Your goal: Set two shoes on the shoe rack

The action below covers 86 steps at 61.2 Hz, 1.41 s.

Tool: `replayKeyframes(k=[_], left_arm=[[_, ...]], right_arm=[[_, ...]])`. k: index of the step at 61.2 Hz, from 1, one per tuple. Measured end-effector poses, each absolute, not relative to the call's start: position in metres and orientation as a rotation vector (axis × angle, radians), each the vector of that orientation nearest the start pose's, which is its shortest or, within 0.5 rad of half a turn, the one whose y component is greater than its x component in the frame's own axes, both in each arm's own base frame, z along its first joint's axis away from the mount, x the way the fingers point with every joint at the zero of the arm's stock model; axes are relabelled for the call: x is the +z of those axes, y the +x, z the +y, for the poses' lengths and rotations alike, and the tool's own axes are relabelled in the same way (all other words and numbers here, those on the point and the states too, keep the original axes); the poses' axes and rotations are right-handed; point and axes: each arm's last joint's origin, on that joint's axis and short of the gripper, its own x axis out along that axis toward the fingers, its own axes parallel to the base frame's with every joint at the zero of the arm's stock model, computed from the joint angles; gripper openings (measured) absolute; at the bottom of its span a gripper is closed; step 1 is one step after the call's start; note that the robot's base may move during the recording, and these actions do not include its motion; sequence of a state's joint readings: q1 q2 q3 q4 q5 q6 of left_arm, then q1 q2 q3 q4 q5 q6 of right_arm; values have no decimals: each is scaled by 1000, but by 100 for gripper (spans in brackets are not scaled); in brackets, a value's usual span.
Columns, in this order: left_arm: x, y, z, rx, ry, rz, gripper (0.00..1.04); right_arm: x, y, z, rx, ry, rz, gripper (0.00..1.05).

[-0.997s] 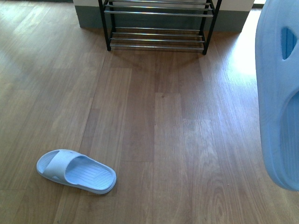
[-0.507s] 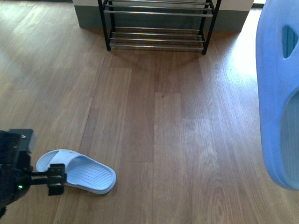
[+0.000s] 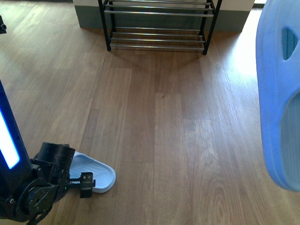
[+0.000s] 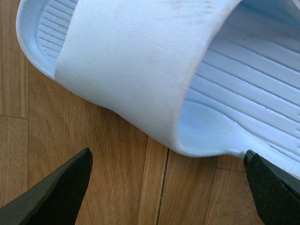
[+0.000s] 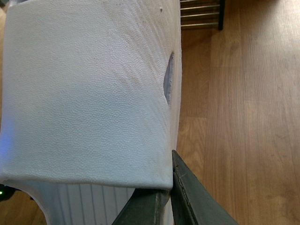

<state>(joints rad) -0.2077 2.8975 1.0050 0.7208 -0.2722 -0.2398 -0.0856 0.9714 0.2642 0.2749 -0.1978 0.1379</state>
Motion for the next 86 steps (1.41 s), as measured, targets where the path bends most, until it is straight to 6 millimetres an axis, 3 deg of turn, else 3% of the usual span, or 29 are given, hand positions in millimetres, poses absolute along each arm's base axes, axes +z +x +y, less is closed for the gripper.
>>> replayKeyframes(k=[20, 45, 86], left_arm=[[-176, 297, -52, 319, 69, 1035, 95], [-168, 278, -54, 403, 53, 981, 95], [-175, 302, -50, 490, 15, 934, 95]], right_arm=[[168, 183, -10, 81, 196, 436, 1], [168, 183, -10, 81, 196, 436, 1], [168, 183, -10, 81, 196, 436, 1]])
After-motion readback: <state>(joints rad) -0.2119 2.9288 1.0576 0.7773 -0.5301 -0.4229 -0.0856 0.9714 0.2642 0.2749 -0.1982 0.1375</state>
